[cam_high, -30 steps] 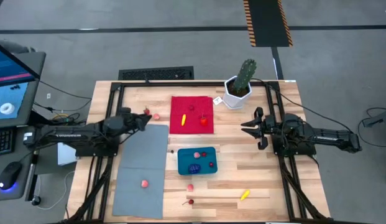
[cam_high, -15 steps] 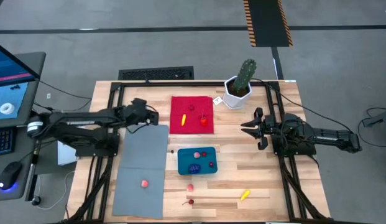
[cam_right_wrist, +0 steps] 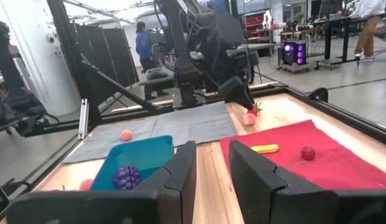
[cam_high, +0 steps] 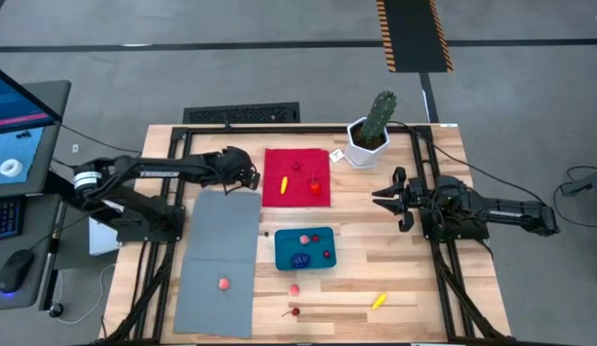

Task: Pick and placing Produce into tupperware
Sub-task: Put the peach into the blue bin

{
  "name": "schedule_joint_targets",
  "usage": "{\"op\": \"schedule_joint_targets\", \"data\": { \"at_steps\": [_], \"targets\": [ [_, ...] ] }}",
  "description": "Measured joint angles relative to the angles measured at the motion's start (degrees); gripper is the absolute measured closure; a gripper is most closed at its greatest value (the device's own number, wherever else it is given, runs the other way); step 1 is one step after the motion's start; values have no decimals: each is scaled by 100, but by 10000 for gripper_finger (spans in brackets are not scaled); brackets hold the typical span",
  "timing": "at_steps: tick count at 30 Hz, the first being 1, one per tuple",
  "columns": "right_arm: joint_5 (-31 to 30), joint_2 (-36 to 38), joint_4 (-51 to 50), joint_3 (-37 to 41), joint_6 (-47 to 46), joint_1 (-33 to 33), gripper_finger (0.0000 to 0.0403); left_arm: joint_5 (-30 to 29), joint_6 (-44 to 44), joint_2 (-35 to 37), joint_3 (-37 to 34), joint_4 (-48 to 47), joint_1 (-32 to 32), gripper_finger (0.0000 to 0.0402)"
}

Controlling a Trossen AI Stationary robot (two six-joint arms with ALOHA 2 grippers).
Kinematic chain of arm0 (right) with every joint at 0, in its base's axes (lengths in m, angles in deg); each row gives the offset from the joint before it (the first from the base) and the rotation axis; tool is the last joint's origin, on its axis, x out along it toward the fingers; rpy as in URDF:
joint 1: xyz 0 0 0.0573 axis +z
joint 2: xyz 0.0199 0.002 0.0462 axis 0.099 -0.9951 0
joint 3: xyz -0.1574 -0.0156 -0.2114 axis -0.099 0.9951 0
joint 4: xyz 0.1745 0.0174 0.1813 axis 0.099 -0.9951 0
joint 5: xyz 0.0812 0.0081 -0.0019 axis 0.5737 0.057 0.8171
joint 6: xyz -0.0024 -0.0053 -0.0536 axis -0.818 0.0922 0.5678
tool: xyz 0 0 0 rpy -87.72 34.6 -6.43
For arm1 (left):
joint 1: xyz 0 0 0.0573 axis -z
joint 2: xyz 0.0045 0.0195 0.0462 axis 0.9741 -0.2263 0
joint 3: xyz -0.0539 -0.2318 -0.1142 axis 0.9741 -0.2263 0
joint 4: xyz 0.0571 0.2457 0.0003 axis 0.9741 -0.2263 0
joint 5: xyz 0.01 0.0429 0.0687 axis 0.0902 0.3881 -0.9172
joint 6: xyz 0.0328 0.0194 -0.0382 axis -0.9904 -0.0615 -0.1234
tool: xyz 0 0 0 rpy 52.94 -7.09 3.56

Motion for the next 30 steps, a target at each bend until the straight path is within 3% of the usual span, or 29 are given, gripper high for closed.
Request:
{"op": "schedule_joint_targets", "data": {
  "at_steps": [7,30],
  "targets": [
    [2,0,-22,0,-50,0,285,26,-19,-536,13,-38,4,159],
    [2,0,-42,0,-50,0,285,313,101,-593,11,-207,-75,159]
  ]
}}
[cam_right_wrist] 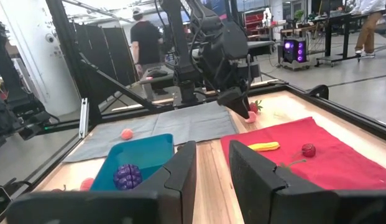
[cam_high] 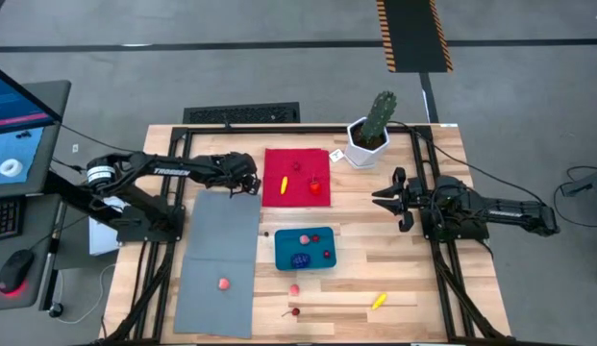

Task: Pick and placing Produce into tupperware
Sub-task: Put the peach into the blue bin

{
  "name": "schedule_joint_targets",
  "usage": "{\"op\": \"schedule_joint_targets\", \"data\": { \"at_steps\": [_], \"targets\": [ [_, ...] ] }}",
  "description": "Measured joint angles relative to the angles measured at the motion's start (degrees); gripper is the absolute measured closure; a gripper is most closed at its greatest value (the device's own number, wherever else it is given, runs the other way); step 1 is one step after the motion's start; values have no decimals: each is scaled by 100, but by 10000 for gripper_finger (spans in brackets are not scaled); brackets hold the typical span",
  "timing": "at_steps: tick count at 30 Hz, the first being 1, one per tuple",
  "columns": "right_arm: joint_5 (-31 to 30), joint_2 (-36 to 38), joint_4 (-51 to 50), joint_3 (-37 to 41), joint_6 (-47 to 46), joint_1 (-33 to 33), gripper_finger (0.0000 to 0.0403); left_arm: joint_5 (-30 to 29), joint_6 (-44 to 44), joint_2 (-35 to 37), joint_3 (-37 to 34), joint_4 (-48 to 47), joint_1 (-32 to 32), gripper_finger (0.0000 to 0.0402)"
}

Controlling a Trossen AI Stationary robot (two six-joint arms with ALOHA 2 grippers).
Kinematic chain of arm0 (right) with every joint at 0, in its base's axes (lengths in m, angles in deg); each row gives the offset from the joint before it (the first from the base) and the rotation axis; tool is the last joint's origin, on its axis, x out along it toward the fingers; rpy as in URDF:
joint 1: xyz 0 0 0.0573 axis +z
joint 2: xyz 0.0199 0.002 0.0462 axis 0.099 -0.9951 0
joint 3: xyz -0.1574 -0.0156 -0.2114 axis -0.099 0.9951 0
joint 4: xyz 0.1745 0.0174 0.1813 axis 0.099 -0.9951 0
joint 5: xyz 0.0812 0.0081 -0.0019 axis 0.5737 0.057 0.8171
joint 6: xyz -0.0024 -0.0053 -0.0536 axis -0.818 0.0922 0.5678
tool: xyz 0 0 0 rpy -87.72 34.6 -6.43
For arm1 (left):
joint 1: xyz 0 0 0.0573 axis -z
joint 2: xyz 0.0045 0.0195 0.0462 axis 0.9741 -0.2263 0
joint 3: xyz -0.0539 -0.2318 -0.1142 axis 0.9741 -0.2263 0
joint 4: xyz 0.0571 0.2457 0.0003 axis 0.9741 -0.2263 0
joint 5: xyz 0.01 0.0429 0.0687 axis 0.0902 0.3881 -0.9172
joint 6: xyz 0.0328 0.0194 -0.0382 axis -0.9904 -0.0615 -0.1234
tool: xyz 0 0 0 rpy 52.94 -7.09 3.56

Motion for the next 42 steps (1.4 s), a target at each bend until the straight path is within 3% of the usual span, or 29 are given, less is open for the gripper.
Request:
{"op": "schedule_joint_targets", "data": {
  "at_steps": [11,21,27,42],
  "targets": [
    [0,0,-1,0,-2,0,285,12,-86,-86,-2,14,-132,170],
    [0,0,-21,0,-2,0,285,93,-102,-86,-2,14,-161,252],
    [0,0,-38,0,-2,0,285,401,-237,-83,-2,82,-236,282],
    [0,0,-44,0,-2,0,285,412,-804,-79,-4,237,-257,304]
  ]
}}
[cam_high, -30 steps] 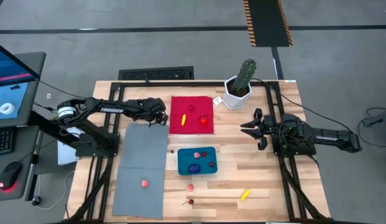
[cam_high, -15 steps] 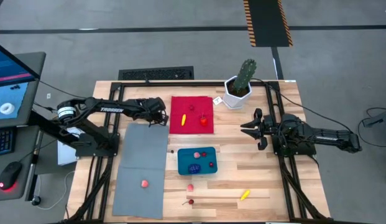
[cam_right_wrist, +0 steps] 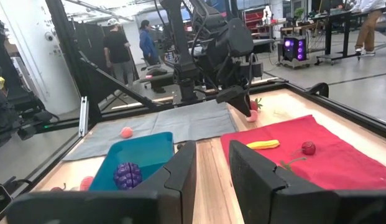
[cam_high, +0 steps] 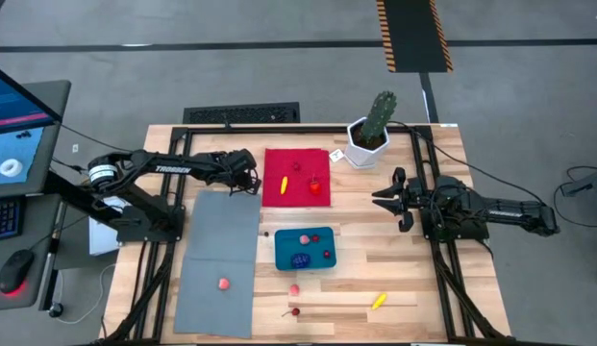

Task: Pick and placing Produce into tupperware
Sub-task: Put the peach into the blue bin

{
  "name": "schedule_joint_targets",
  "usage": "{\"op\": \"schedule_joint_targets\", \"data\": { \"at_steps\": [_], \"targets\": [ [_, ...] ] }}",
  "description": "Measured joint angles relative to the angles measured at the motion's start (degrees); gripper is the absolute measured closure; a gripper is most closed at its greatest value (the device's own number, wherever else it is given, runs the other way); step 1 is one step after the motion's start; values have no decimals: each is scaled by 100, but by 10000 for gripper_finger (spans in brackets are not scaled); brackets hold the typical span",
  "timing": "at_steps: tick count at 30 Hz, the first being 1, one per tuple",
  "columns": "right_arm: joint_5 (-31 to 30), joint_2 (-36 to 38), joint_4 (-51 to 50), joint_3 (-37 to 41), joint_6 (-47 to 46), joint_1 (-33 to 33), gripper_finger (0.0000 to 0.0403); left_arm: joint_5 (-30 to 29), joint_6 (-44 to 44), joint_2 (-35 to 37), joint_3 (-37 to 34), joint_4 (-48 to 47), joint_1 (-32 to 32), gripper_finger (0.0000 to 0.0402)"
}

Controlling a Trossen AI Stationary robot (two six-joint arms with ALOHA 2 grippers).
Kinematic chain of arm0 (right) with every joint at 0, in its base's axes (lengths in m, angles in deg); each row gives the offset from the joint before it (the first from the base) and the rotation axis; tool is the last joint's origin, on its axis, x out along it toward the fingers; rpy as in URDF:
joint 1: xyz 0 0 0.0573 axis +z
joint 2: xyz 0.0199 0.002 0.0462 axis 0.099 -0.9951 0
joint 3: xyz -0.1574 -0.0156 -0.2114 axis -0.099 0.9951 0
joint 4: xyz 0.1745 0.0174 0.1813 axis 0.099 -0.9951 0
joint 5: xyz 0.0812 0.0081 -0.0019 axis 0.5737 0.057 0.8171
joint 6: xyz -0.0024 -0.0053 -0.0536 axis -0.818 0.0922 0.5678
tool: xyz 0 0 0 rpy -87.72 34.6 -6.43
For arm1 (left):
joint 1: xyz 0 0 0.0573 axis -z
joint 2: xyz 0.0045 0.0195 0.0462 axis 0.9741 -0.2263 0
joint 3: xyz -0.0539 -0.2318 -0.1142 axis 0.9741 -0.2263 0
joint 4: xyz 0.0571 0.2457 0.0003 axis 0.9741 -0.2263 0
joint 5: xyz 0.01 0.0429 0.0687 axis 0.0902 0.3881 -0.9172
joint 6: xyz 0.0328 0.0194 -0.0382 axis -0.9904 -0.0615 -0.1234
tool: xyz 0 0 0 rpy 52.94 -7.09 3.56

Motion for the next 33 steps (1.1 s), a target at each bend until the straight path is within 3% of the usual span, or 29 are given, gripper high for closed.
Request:
{"op": "schedule_joint_targets", "data": {
  "at_steps": [10,17,22,27,33],
  "targets": [
    [0,1,3,2,0,0,285,-86,-931,447,0,82,193,304],
    [0,2,3,2,0,0,285,40,-1527,1010,0,441,922,304],
    [0,1,1,2,-142,1,285,533,-1796,1455,0,600,1540,304],
    [0,0,-30,2,-151,2,285,518,-1798,1866,-60,1271,2035,304],
    [0,1,-120,2,-161,2,285,581,-1798,2206,-772,2633,2444,304]
  ]
}}
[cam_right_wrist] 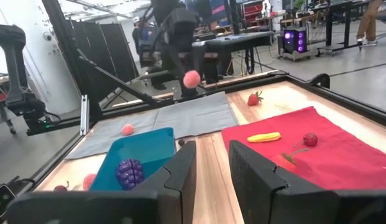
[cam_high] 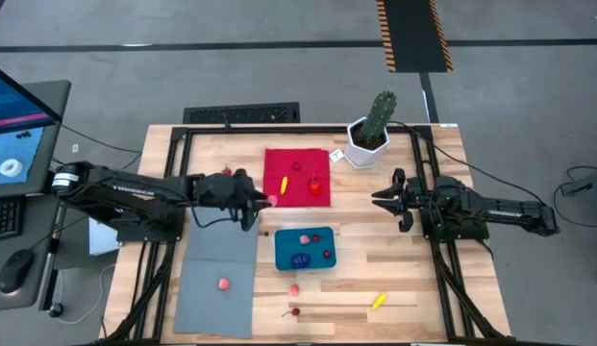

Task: Pick and placing Produce into tupperware
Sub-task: Put the peach into the blue bin

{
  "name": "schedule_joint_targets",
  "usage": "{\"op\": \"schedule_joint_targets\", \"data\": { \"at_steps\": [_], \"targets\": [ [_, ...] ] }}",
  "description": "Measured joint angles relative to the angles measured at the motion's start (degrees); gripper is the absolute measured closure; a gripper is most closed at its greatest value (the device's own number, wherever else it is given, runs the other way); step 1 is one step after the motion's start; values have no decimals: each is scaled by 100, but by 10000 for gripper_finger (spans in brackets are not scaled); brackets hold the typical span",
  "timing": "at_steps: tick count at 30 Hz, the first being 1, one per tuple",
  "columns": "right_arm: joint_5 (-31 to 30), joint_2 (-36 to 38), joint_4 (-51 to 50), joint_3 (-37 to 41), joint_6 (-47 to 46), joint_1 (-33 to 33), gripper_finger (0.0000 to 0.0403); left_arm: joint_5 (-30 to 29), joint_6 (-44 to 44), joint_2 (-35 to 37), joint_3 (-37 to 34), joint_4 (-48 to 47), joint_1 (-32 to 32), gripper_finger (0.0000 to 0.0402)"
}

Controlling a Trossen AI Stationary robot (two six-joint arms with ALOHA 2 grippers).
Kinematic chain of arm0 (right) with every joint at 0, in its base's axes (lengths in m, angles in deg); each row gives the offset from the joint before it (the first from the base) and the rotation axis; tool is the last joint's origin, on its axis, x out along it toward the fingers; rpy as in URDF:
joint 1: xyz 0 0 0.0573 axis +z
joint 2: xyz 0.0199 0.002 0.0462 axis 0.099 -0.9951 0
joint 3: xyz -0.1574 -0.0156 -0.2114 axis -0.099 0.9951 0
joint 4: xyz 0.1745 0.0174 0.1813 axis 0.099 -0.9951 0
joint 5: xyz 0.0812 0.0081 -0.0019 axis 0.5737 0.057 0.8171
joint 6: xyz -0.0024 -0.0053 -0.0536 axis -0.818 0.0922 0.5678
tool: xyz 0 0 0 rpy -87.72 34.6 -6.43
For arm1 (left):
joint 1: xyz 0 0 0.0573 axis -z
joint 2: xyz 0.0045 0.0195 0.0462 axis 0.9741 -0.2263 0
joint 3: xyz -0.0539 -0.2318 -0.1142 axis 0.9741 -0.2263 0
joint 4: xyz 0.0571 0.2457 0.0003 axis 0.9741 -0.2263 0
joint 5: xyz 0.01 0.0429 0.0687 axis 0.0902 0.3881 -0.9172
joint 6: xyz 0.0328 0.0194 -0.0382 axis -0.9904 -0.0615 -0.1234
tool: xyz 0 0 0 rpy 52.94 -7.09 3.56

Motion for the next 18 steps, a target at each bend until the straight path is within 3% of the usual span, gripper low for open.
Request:
{"op": "schedule_joint_targets", "data": {
  "at_steps": [5,11,14,18],
  "targets": [
    [0,-1,1,0,1,24,285,-2,558,73,-846,1085,185,304],
    [0,-1,14,0,5,22,285,-404,1517,56,-2125,4126,345,304],
    [0,1,14,0,5,22,285,-636,2643,56,-2495,4970,343,304],
    [0,0,21,0,5,22,285,-559,4283,56,-2596,5123,345,304]
  ]
}}
